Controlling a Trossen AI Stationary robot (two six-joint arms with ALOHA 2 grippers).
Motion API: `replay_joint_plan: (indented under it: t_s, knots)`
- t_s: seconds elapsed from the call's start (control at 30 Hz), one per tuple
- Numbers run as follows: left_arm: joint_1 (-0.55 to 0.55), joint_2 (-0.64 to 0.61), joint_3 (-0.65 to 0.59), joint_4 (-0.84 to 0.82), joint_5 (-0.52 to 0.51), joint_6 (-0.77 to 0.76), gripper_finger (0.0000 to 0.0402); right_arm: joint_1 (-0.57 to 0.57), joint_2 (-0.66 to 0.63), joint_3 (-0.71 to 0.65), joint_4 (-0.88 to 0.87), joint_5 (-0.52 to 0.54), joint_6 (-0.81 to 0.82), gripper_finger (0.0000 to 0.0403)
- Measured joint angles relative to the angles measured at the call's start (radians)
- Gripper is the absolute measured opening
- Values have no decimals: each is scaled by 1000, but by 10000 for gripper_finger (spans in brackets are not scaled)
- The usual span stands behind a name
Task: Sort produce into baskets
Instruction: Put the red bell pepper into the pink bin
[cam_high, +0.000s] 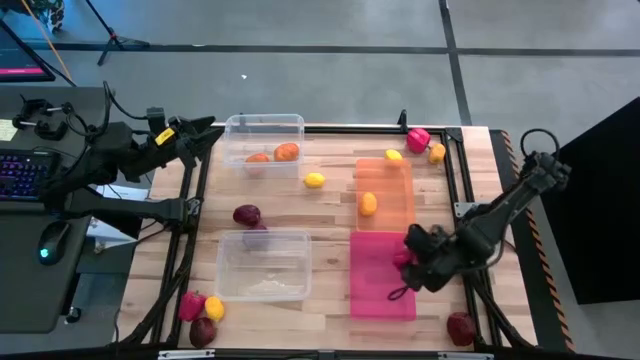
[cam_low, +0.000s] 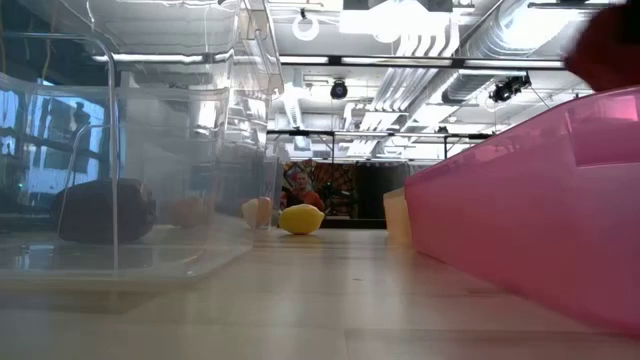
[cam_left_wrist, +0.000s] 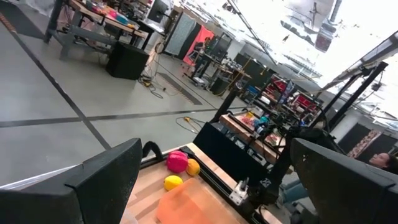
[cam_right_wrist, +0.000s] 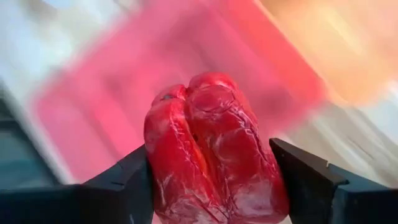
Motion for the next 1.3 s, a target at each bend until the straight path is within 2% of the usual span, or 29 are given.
replay_joint_plan:
  t_s: [0.2,0.47,0.6,0.7,0.87,0.93,1.0,1.17,1.23,1.3]
  knots:
    - [0,0,0,0,2,0,397,-59,77,-1,150,7,-128,257]
    - [0,0,0,0,11,0,397,-61,143,-2,172,-7,-50,258]
    - [0,0,0,0,11,0,397,-64,150,-2,169,-100,-26,263]
    - [0,0,0,0,13,0,397,-81,150,-2,151,-142,-8,289]
    - [0,0,0,2,13,-10,397,-125,150,-2,164,-171,17,376]
    - [0,-7,2,0,13,-2,397,-144,150,-2,164,-189,40,392]
    - [0,-12,16,1,15,5,397,-165,149,-2,164,-227,57,380]
    - [0,-25,81,1,71,6,397,-212,149,-2,174,-401,126,346]
    - [0,-24,120,-14,101,15,397,-218,149,-2,210,-416,158,342]
    - [0,-24,158,-33,131,36,397,-225,149,-2,281,-376,164,342]
